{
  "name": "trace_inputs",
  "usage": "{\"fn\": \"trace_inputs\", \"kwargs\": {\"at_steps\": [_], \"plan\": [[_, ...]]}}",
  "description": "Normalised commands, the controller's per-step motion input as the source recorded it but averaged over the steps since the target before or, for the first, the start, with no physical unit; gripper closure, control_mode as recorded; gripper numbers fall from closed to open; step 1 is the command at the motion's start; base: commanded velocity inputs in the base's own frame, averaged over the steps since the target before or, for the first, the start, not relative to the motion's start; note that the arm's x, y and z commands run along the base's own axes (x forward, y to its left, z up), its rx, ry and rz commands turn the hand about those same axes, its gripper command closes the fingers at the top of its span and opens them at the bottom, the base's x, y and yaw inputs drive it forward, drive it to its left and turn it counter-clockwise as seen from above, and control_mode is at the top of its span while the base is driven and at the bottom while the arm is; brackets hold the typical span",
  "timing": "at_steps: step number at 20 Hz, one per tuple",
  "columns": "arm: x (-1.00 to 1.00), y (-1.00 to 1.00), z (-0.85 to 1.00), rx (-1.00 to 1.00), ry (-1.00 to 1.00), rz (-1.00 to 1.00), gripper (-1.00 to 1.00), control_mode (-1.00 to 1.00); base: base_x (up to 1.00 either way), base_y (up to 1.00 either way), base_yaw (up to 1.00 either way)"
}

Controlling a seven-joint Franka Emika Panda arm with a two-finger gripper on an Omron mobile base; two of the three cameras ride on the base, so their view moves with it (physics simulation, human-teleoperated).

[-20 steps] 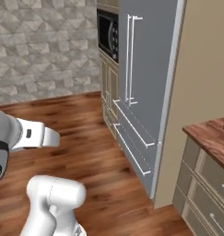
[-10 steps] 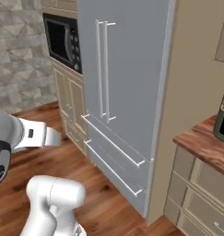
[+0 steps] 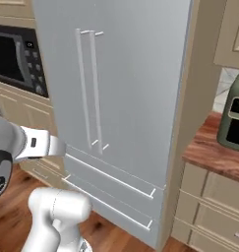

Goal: Retrieve the steak from the fridge and place it on the saucepan with marinade on the stove.

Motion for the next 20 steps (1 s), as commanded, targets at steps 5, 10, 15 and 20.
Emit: {"fn": "trace_inputs", "kwargs": {"at_steps": [5,10,15,20], "plan": [[0.00,0.00,0.00,0.00,0.00,0.00,-1.00,1.00,0.71,0.56,-0.32],[0.00,0.00,0.00,0.00,0.00,0.00,-1.00,1.00,0.30,0.17,-0.25],[0.00,0.00,0.00,0.00,0.00,0.00,-1.00,1.00,0.00,0.00,-0.25],[0.00,0.00,0.00,0.00,0.00,0.00,-1.00,1.00,0.00,-0.01,-0.27]]}}
